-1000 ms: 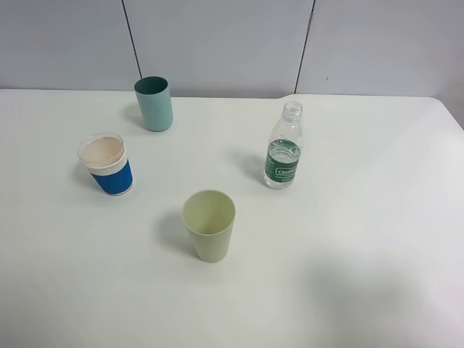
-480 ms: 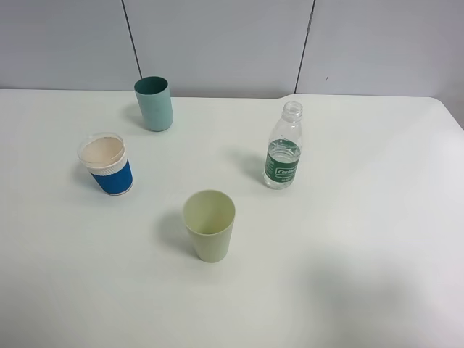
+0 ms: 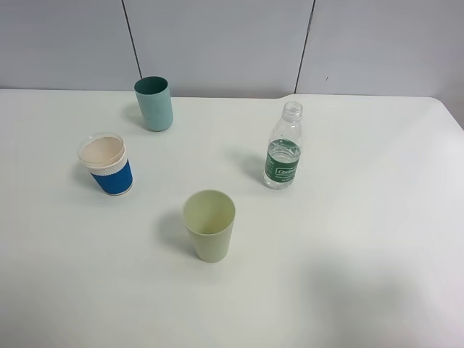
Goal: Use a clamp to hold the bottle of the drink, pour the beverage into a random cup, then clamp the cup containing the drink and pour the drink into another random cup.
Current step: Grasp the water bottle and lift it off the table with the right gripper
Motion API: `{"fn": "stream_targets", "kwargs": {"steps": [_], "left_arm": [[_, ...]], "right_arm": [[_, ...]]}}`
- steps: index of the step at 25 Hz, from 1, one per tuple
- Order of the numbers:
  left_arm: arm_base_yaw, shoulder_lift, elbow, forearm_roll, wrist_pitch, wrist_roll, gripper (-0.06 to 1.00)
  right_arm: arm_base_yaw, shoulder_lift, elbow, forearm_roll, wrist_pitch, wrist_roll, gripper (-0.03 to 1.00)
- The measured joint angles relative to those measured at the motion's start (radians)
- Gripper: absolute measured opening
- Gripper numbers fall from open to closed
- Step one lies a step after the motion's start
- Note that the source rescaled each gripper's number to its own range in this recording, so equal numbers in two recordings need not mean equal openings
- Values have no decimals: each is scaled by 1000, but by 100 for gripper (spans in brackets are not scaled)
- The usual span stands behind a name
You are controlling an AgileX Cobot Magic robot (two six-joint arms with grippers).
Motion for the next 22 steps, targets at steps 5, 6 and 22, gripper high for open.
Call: {"fn": "stream_targets", "kwargs": {"steps": [5, 6, 22], "left_arm": [[0, 0, 0, 0, 0, 0, 100], [0, 0, 0, 0, 0, 0, 100], [0, 0, 0, 0, 0, 0, 100]], "right_arm": [[0, 0, 0, 0, 0, 0, 100], [0, 0, 0, 0, 0, 0, 100], [0, 0, 0, 0, 0, 0, 100]]}}
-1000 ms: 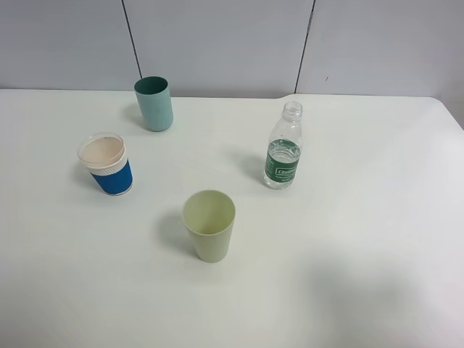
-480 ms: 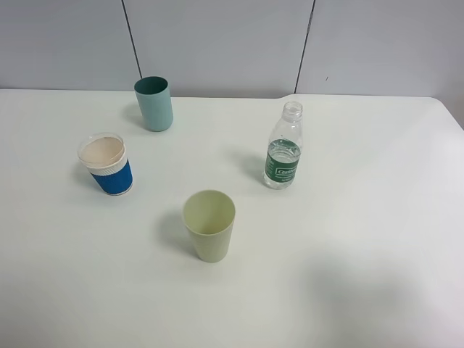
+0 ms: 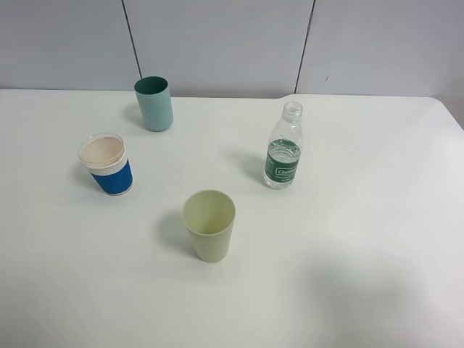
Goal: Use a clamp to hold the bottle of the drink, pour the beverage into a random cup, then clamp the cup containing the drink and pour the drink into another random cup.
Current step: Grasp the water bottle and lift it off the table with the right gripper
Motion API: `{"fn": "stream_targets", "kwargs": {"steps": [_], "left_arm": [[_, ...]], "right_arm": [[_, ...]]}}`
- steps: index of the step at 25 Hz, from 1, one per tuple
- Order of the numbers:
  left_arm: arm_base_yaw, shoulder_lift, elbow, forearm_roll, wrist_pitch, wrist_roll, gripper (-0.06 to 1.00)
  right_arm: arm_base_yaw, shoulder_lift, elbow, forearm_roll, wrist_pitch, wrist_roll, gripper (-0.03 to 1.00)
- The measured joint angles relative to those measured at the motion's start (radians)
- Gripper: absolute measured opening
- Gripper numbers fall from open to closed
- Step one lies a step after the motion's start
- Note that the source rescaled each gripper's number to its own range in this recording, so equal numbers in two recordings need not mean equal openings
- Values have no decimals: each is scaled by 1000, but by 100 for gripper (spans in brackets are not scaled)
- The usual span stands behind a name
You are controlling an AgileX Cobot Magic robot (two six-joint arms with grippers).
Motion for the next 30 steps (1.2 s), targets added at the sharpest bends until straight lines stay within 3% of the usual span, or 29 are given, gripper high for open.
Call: {"fn": "stream_targets", "kwargs": {"steps": [9, 26, 30], "left_arm": [[0, 0, 0, 0, 0, 0, 100], [0, 0, 0, 0, 0, 0, 100], [0, 0, 0, 0, 0, 0, 100]], "right_arm": [[0, 84, -12, 6, -24, 0, 100], [1, 689, -24, 26, -535, 0, 100], [60, 796, -24, 22, -614, 0, 100]]}}
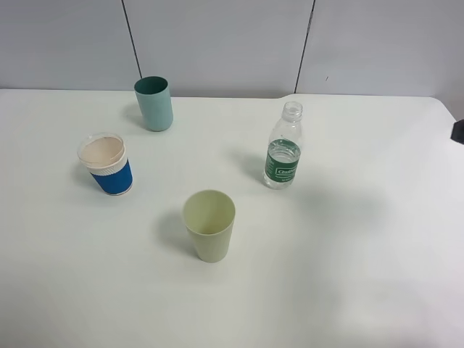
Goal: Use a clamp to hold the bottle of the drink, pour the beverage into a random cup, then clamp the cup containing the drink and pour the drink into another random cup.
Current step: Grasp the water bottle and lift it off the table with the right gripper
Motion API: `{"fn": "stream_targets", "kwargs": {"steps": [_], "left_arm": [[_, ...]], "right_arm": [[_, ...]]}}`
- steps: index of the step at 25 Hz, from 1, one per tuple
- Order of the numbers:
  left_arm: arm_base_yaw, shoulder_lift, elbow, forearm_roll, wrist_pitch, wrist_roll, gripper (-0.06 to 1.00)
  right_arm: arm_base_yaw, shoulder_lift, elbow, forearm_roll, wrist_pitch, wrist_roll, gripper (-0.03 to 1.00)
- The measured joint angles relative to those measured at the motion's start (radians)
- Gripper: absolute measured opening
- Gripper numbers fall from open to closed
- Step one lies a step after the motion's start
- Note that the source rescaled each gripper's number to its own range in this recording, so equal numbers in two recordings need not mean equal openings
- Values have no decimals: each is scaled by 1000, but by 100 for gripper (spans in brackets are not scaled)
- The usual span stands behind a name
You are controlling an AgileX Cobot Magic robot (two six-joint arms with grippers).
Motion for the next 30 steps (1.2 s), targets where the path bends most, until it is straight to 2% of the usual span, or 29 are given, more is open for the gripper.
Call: {"fn": "stream_targets", "kwargs": {"steps": [7, 11, 19, 27, 30], "left_arm": [[0, 0, 0, 0, 0, 0, 100], [0, 0, 0, 0, 0, 0, 100], [0, 0, 0, 0, 0, 0, 100], [0, 0, 0, 0, 0, 0, 100], [0, 0, 0, 0, 0, 0, 100]], "right_arm": [[211, 162, 0, -32, -90, 7, 100], [282, 251, 0, -41, -126, 45, 100], [365, 444, 0, -146, -260, 132, 100], [370, 626, -1, -286, -417, 186, 100], [370, 683, -1, -339, -507, 190, 100]]}}
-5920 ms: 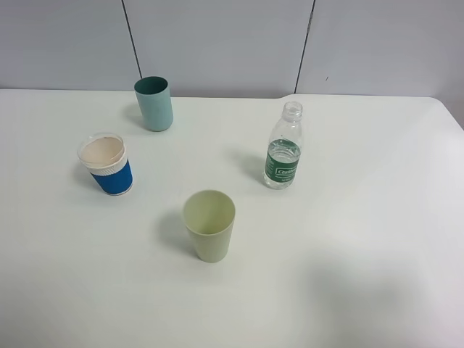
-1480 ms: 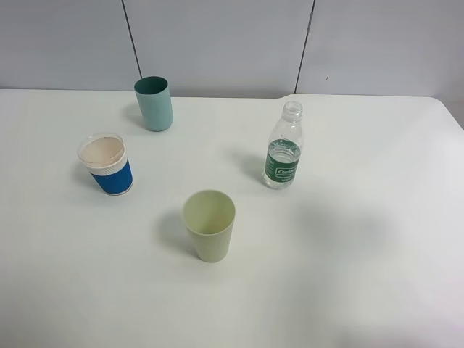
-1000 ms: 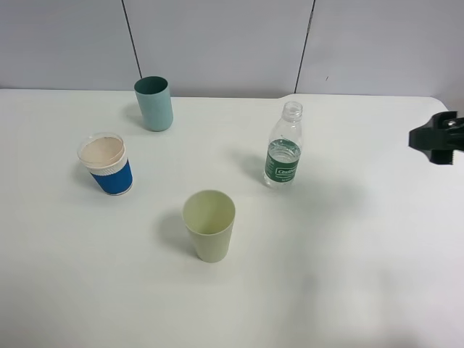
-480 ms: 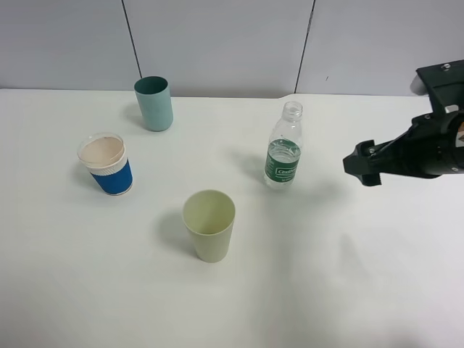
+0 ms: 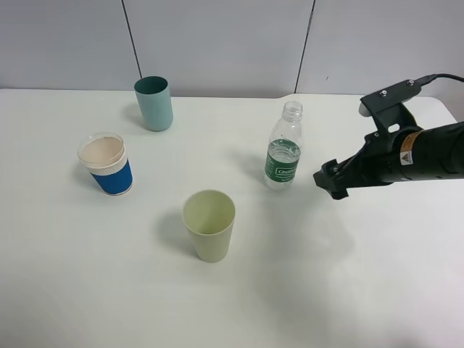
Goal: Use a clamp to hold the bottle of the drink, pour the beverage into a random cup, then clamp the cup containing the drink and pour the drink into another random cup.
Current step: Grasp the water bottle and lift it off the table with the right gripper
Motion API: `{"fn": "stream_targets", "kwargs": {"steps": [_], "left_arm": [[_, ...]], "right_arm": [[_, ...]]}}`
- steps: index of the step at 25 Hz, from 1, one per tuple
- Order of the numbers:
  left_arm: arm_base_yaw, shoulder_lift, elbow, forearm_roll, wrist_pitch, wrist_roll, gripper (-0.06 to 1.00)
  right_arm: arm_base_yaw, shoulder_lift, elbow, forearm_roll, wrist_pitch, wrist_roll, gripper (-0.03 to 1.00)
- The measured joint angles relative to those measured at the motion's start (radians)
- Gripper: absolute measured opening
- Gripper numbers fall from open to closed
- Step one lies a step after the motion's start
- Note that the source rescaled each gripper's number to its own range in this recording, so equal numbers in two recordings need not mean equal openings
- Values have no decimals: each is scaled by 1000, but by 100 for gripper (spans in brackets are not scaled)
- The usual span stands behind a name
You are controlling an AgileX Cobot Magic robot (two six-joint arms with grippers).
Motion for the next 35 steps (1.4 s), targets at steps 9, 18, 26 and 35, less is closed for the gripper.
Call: {"fn": "stream_targets", "kwargs": {"steps": [9, 18, 26, 35], "left_arm": [[0, 0, 0, 0, 0, 0, 100], [0, 0, 0, 0, 0, 0, 100], [0, 0, 0, 0, 0, 0, 100], [0, 0, 0, 0, 0, 0, 100]], "right_arm": [[0, 162, -1, -42, -320, -127, 100], [0, 304, -3, 81, -569, -285, 100], [0, 405, -4, 93, -749, -296, 100], [0, 453, -4, 95, -867, -302, 100]]}}
